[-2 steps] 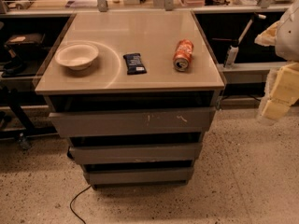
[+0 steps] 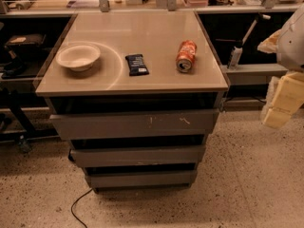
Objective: Open bottom drawer
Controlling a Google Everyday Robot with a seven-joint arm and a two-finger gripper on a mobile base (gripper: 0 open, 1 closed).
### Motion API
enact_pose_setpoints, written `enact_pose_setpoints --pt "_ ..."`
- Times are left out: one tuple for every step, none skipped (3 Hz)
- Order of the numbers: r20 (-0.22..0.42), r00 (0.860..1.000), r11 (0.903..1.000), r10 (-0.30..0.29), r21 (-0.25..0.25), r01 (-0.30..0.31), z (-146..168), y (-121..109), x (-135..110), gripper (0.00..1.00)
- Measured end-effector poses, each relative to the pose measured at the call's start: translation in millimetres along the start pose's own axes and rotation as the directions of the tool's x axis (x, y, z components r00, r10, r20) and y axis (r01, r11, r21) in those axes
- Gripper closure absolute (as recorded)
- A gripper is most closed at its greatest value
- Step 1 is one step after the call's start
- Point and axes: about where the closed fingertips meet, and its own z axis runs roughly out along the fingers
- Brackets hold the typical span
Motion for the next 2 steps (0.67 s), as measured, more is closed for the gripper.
enact_pose_setpoints --pt "0.019 1.0 0.9987 -0.011 -0.049 0.012 48 22 -5 0.0" --pt "0.037 0.999 0.9921 -0.014 -0.124 0.018 119 47 -4 0.0"
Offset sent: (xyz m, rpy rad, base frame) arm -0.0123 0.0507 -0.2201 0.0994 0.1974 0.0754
